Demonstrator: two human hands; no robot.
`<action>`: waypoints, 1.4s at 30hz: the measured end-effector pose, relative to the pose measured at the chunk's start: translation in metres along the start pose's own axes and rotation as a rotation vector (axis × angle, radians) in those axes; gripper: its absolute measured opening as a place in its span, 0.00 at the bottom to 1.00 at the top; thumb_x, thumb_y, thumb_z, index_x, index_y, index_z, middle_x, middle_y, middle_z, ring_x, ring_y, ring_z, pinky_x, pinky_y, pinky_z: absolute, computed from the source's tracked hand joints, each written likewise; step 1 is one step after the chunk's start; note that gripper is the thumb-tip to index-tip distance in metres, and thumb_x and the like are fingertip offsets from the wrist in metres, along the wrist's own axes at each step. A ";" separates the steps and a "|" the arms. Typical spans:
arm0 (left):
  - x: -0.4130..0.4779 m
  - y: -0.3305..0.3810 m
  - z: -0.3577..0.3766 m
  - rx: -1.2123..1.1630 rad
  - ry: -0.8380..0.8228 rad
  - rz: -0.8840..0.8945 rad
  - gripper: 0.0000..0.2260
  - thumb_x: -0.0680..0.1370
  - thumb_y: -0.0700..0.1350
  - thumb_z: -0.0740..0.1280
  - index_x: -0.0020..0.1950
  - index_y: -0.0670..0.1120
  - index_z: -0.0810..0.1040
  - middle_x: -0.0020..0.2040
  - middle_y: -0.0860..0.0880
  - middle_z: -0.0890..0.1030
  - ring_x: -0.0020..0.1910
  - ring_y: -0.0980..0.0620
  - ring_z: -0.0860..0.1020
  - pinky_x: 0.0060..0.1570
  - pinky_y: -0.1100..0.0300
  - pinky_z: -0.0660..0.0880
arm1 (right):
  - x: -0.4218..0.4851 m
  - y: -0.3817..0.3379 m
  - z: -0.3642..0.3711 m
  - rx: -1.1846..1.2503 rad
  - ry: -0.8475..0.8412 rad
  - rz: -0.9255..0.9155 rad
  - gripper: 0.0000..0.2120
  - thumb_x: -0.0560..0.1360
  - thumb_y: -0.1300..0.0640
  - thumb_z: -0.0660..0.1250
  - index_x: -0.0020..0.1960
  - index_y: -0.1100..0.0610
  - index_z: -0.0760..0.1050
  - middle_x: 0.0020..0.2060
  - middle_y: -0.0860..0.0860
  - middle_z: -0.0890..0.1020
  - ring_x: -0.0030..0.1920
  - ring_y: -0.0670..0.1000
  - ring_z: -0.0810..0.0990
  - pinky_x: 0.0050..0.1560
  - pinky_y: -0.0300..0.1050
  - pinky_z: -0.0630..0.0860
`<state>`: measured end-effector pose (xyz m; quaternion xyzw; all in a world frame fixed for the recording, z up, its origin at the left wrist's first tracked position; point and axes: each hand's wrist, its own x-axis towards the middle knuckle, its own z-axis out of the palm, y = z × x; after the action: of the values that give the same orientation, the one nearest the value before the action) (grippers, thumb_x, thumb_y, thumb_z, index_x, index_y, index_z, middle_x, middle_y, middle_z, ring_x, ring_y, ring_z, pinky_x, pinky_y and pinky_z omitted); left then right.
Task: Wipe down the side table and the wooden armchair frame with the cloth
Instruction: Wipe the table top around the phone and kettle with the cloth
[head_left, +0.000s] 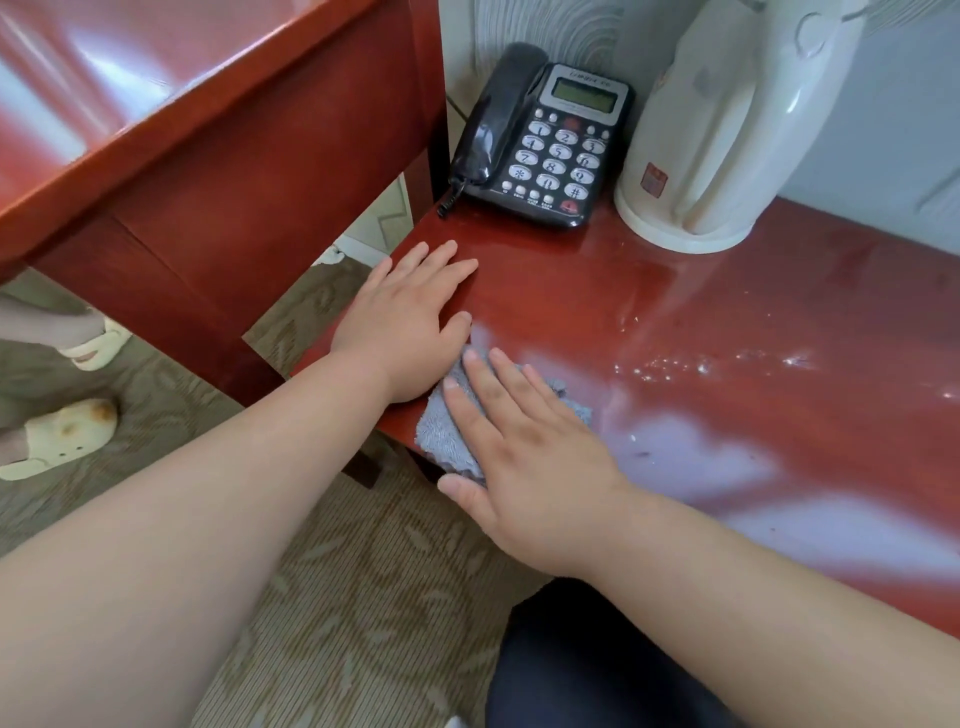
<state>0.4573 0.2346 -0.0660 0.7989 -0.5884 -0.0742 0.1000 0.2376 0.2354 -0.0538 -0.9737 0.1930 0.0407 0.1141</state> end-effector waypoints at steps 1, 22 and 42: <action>0.000 0.000 0.000 -0.001 0.001 0.002 0.27 0.82 0.56 0.55 0.83 0.58 0.58 0.85 0.55 0.54 0.83 0.53 0.50 0.82 0.47 0.46 | 0.003 0.009 -0.001 0.001 0.009 0.011 0.37 0.81 0.35 0.44 0.83 0.55 0.43 0.82 0.55 0.42 0.81 0.55 0.37 0.80 0.55 0.40; 0.002 0.072 0.007 -0.145 -0.059 0.019 0.24 0.82 0.53 0.61 0.79 0.57 0.67 0.84 0.53 0.59 0.83 0.50 0.52 0.81 0.45 0.44 | -0.037 0.076 -0.015 -0.008 0.026 0.164 0.40 0.76 0.35 0.36 0.83 0.54 0.48 0.82 0.51 0.47 0.82 0.53 0.43 0.78 0.48 0.35; 0.008 0.083 0.020 0.018 -0.018 -0.011 0.27 0.84 0.54 0.51 0.84 0.55 0.54 0.85 0.53 0.51 0.84 0.49 0.47 0.81 0.44 0.43 | 0.053 0.161 -0.035 -0.024 0.103 0.319 0.34 0.83 0.39 0.45 0.82 0.58 0.48 0.82 0.55 0.49 0.81 0.56 0.47 0.80 0.53 0.43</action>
<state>0.3779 0.2020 -0.0646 0.8022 -0.5857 -0.0769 0.0872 0.2259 0.0633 -0.0596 -0.9328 0.3503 0.0105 0.0843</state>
